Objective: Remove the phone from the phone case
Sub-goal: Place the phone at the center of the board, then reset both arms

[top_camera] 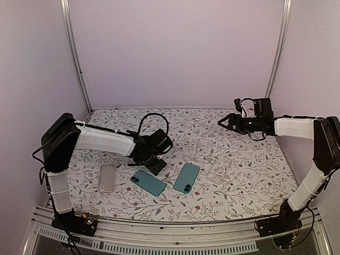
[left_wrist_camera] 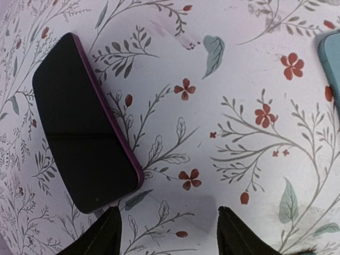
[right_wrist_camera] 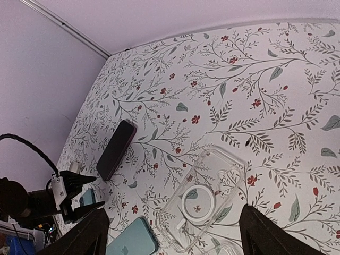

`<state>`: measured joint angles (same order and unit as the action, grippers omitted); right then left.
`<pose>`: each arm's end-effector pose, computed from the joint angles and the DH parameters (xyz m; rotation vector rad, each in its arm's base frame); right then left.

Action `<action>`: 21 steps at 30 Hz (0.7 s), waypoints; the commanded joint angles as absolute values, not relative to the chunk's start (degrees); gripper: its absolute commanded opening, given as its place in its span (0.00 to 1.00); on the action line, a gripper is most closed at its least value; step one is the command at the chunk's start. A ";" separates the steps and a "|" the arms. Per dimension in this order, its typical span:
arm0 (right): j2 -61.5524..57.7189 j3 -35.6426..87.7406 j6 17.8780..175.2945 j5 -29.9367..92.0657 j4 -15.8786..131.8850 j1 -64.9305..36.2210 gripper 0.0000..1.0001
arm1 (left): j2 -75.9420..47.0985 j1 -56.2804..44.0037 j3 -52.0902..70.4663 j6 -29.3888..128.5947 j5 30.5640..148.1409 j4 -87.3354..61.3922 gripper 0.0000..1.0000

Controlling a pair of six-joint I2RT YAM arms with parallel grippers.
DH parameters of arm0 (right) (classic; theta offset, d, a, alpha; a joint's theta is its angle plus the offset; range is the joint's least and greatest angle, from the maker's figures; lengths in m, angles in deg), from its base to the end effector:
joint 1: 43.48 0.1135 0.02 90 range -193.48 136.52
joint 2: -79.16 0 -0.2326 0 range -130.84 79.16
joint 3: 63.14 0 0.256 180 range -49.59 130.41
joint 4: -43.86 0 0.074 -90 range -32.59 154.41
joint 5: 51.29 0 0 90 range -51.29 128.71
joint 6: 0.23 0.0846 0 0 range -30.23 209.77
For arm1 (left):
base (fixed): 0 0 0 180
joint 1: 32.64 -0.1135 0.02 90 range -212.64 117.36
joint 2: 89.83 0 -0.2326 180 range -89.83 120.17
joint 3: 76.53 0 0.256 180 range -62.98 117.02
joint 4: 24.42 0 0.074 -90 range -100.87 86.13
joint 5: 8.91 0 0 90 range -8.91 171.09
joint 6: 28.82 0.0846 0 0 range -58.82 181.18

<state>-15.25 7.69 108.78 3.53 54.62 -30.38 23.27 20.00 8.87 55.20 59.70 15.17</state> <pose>0.3695 0.1360 0.1623 -0.2519 2.1956 0.9823 0.2654 -0.2967 0.0675 0.9437 2.4382 0.1734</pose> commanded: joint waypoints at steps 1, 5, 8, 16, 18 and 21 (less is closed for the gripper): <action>-10.46 10.76 106.77 4.49 56.68 -30.52 0.95 | 16.27 20.39 10.16 55.19 60.52 18.26 0.67; -6.11 10.72 105.67 5.30 56.77 -30.48 0.99 | 8.89 19.38 8.75 55.34 56.75 16.08 0.83; -2.59 10.58 104.58 6.24 57.22 -30.53 0.99 | 3.49 16.91 7.25 55.27 56.48 14.27 0.91; 7.08 4.16 106.93 16.33 53.71 -30.54 0.99 | -10.75 7.62 -0.34 56.64 58.04 7.41 0.99; 9.38 1.56 107.71 17.24 52.33 -30.54 0.99 | -14.11 4.44 -3.13 57.29 58.51 4.34 0.99; 13.26 -3.63 109.08 20.47 48.63 -30.49 0.99 | -18.55 0.23 -7.79 58.37 57.31 -1.17 0.99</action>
